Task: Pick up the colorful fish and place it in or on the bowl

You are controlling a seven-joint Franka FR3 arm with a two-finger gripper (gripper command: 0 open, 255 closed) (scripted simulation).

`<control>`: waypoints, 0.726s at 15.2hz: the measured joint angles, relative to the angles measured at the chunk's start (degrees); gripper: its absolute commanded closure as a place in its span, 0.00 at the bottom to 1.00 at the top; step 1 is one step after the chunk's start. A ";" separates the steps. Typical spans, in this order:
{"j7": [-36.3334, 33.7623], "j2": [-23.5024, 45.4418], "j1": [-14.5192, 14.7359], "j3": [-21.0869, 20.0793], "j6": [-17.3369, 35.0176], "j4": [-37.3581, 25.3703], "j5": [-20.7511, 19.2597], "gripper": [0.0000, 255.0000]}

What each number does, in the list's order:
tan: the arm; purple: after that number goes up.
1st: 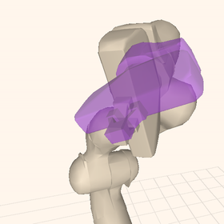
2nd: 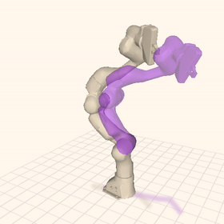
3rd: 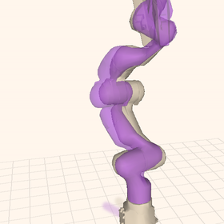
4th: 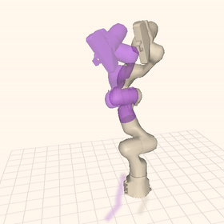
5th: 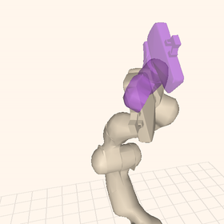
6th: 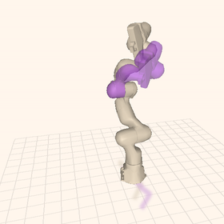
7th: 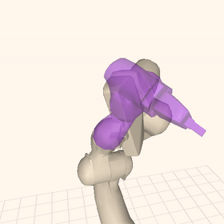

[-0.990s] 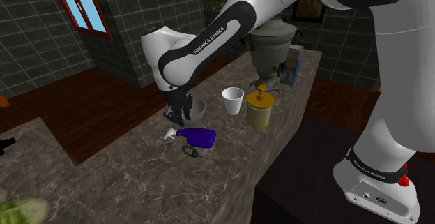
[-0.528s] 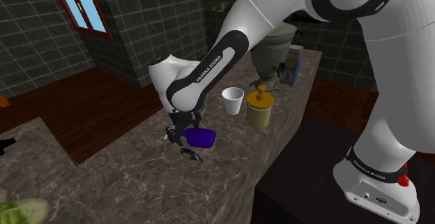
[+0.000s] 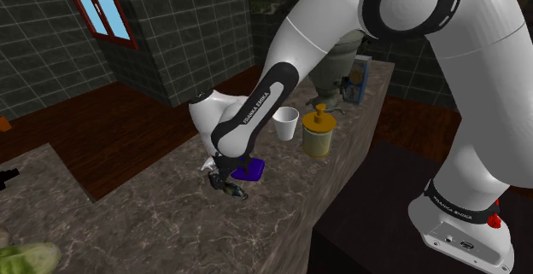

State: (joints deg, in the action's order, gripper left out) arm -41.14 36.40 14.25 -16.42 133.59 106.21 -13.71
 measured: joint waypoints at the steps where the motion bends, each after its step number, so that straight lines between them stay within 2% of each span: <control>1: -0.06 0.30 -0.03 0.15 0.68 0.39 -0.16 0.00; 8: -0.37 1.17 0.23 0.39 1.53 0.36 -0.47 0.00; 9: -0.37 1.17 0.23 0.39 1.53 0.36 -0.47 1.00; 11: -0.36 0.76 0.59 -0.22 1.95 0.01 -0.31 1.00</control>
State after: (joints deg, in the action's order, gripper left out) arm -41.50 37.16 14.84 -16.64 135.54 106.22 -14.02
